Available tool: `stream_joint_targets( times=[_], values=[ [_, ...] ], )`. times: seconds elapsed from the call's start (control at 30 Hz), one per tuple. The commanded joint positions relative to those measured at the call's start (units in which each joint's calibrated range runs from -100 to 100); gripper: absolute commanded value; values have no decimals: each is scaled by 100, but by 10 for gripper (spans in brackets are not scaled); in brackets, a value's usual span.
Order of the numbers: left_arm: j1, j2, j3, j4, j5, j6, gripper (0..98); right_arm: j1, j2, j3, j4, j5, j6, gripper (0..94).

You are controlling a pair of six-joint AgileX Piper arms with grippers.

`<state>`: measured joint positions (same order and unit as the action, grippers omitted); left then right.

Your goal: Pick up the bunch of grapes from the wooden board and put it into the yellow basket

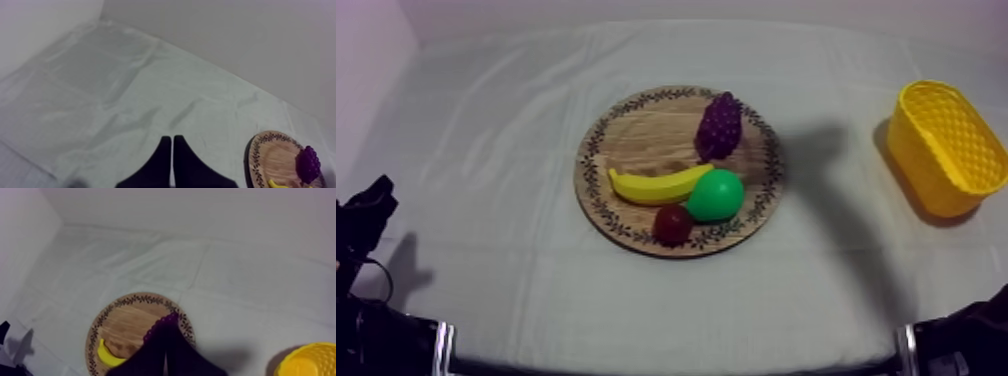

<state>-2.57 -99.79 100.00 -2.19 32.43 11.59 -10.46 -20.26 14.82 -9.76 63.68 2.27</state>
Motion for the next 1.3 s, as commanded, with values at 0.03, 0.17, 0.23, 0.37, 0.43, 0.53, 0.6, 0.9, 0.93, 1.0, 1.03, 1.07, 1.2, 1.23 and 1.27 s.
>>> stream_joint_targets(
  times=[0.03, 0.17, 0.23, 0.37, 0.43, 0.53, 0.6, 0.9, 0.93, 1.0, 1.03, 1.07, 1.2, 1.23, 1.27],
  values=[
    [0, 5, 0, -3, -1, 1, 1, -90, 611, -61, 113, 58, -144, 4],
    [0, 5, 0, -3, -1, 1, 1, -227, 1090, -48, 239, -2, -333, 3],
    [0, 5, 0, -3, -1, 1, 1, -292, 1277, 17, 310, -118, -451, 3],
    [0, 5, 0, -3, -1, 1, 1, -399, 1550, 212, 409, -423, -655, 3],
    [0, 5, 0, -3, -1, 1, 1, -463, 1663, 304, 477, -554, -770, 3],
    [0, 5, 0, -3, -1, 1, 1, -574, 1838, 383, 610, -659, -972, 4],
    [0, 5, 0, -3, -1, 1, 1, -641, 1958, 398, 695, -687, -1098, 6],
    [0, 5, 0, -3, -1, 1, 1, -770, 2441, 268, 956, -708, -1567, 369],
    [0, 5, 0, -3, -1, 1, 1, -781, 2480, 255, 989, -698, -1630, 448],
    [0, 5, 0, -3, -1, 1, 1, -794, 2548, 215, 1016, -667, -1712, 569],
    [0, 5, 0, -3, -1, 1, 1, -796, 2580, 188, 1010, -647, -1731, 607],
    [0, 5, 0, -3, -1, 1, 1, -795, 2612, 159, 1002, -626, -1745, 636],
    [0, 5, 0, -3, -1, 1, 1, -804, 2750, 30, 999, -569, -1805, 720],
    [0, 5, 0, -3, -1, 1, 1, -809, 2798, -12, 1002, -550, -1818, 739],
    [0, 5, 0, -3, -1, 1, 1, -816, 2854, -61, 1003, -522, -1828, 757]
  ],
)
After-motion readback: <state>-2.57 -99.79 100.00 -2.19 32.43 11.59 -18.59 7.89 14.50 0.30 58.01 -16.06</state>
